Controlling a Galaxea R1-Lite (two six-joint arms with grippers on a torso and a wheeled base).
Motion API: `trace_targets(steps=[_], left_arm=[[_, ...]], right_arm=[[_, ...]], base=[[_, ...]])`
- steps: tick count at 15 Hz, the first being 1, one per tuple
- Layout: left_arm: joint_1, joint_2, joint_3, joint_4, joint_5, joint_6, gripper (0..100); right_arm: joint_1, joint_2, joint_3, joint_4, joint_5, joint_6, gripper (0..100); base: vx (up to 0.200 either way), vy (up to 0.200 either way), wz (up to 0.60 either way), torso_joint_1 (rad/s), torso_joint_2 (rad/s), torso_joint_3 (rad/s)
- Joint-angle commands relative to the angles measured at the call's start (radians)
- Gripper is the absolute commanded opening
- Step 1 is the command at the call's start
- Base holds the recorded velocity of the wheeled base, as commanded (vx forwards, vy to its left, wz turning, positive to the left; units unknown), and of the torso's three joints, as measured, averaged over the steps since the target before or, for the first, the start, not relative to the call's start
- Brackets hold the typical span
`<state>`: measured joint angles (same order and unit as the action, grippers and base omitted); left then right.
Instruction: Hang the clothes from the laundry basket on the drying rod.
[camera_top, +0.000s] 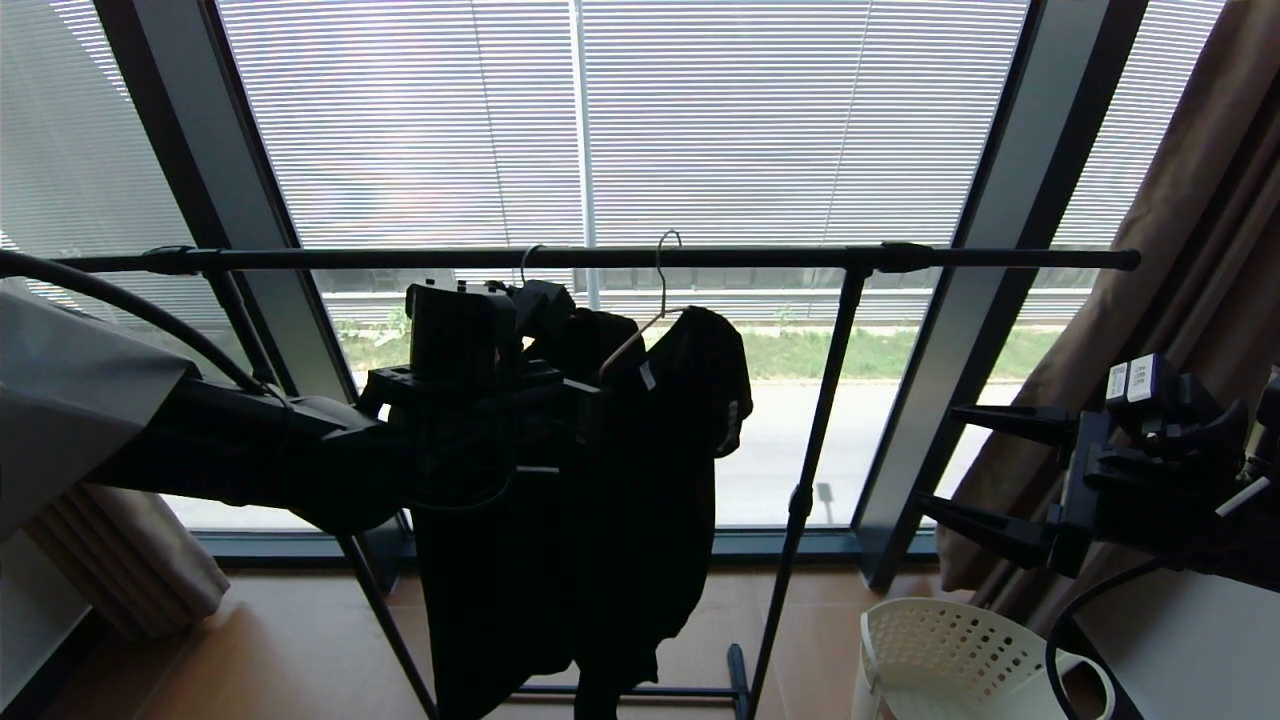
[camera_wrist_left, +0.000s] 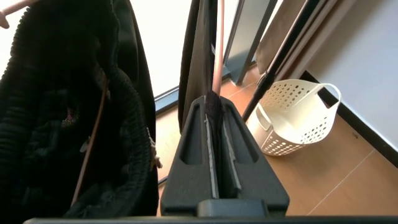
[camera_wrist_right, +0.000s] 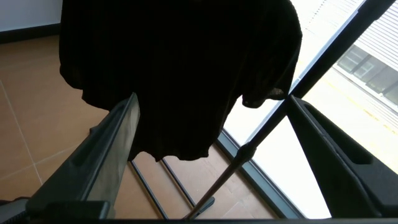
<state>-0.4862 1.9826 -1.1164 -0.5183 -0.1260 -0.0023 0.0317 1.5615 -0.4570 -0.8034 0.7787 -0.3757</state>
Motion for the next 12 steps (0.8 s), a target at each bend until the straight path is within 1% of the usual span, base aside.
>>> trace_targets(steps=[1,3,4,5,9,11,12], left_arm=[[0.000,0.002,0.001,0.000,0.000,-0.001,0],[0.000,0.004,0.001,-0.002,0.000,0.001,0],[0.000,0.004,0.003,-0.005,0.000,0.001,100],[0.000,0.005,0.006,-0.022,0.000,0.001,100],[-0.002,-0.008,0.012,-0.022,0.002,0.001,100],[-0.002,-0.073,0.053,-0.022,0.031,0.002,100],[-0.005,-0.133,0.099,-0.020,0.034,0.004,100]], right_arm=[[0.001,0.002,0.000,0.000,0.001,0.000,100],[0.001,0.002,0.000,0.000,0.001,0.000,100],[0.001,0.002,0.000,0.000,0.001,0.000,100],[0.001,0.002,0.000,0.000,0.001,0.000,100],[0.001,0.002,0.000,0.000,0.001,0.000,100],[0.001,0.002,0.001,0.001,0.001,0.000,100],[0.001,0.002,0.006,0.000,0.001,0.000,100]], base=[[0.000,0.000,0.00,0.000,0.00,0.000],[0.000,0.000,0.00,0.000,0.00,0.000],[0.000,0.000,0.00,0.000,0.00,0.000],[0.000,0.000,0.00,0.000,0.00,0.000],[0.000,0.000,0.00,0.000,0.00,0.000],[0.000,0.000,0.00,0.000,0.00,0.000],[0.000,0.000,0.00,0.000,0.00,0.000]])
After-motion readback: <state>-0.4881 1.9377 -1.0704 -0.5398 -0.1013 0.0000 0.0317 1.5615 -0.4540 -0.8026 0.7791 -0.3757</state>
